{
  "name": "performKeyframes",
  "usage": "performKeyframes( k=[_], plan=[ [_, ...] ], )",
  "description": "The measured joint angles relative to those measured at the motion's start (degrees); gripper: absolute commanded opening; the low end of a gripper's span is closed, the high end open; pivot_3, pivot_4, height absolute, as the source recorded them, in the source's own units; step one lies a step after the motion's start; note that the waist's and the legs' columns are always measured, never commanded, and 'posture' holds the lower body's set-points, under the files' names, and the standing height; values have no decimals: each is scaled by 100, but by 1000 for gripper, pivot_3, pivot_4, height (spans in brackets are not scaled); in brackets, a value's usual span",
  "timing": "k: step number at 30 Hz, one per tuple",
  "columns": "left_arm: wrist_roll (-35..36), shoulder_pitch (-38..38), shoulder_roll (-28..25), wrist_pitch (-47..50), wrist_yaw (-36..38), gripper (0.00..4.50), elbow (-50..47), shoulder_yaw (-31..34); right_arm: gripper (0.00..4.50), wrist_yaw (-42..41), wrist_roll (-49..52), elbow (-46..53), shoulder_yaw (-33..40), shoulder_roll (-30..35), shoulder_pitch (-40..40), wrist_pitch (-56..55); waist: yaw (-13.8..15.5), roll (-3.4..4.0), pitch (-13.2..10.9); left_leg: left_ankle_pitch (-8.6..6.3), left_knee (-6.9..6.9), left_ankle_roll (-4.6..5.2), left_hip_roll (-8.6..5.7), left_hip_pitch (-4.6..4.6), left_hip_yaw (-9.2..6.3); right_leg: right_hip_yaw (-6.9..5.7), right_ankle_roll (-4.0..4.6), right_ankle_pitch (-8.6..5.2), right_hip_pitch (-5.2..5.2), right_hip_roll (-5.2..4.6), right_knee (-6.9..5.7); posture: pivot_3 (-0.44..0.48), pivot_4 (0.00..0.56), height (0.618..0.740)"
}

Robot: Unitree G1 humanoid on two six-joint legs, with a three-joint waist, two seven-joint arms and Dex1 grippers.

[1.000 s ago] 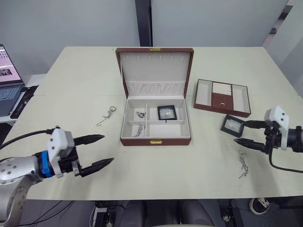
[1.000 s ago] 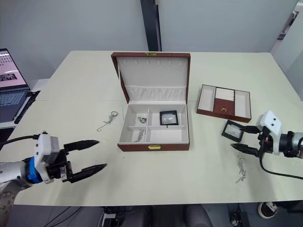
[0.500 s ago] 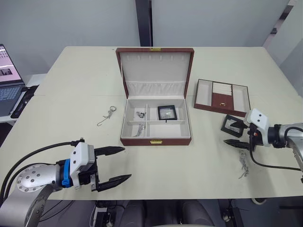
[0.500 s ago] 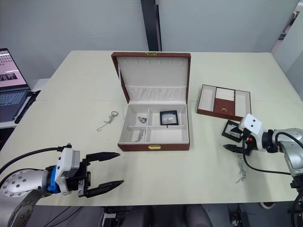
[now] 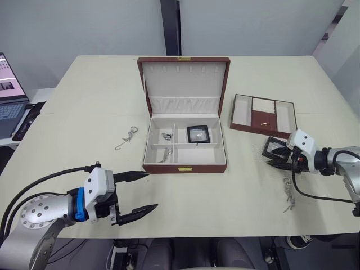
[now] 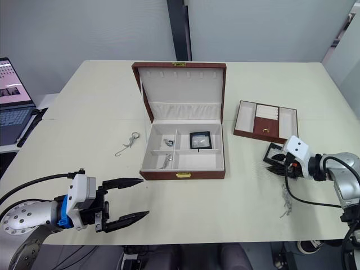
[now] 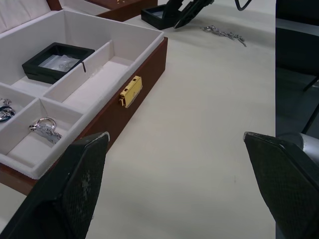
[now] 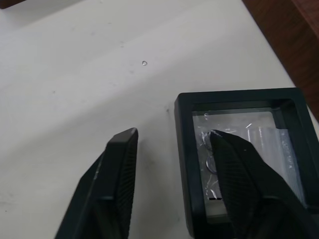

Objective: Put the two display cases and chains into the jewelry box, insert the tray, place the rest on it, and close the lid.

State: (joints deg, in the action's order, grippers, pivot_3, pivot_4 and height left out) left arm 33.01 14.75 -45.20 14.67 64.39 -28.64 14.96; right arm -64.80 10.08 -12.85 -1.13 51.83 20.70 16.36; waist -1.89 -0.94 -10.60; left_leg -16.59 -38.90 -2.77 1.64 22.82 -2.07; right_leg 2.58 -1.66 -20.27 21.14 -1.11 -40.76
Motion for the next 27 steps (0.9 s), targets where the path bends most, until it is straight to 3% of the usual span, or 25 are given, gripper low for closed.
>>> performKeyframes(
  k=[6,7,27],
  plan=[
    [3,-100,0,1,-7,4500,3,-1,105,36,-33,-46,-1,-28,10,-85,0,0,0,0,0,0,0,0,0,0,0,0,0,0,0,0,150,740],
    [9,-119,0,2,-10,4500,2,-1,10,39,-34,-45,-1,-31,12,-88,-1,0,0,0,0,0,0,-1,1,0,0,0,-1,0,0,0,150,740],
    [45,-255,45,79,-119,4500,20,-120,10,-4,30,155,12,-2,19,137,-1,0,0,0,-1,0,0,0,0,0,0,0,0,0,-1,0,150,740]
  ],
)
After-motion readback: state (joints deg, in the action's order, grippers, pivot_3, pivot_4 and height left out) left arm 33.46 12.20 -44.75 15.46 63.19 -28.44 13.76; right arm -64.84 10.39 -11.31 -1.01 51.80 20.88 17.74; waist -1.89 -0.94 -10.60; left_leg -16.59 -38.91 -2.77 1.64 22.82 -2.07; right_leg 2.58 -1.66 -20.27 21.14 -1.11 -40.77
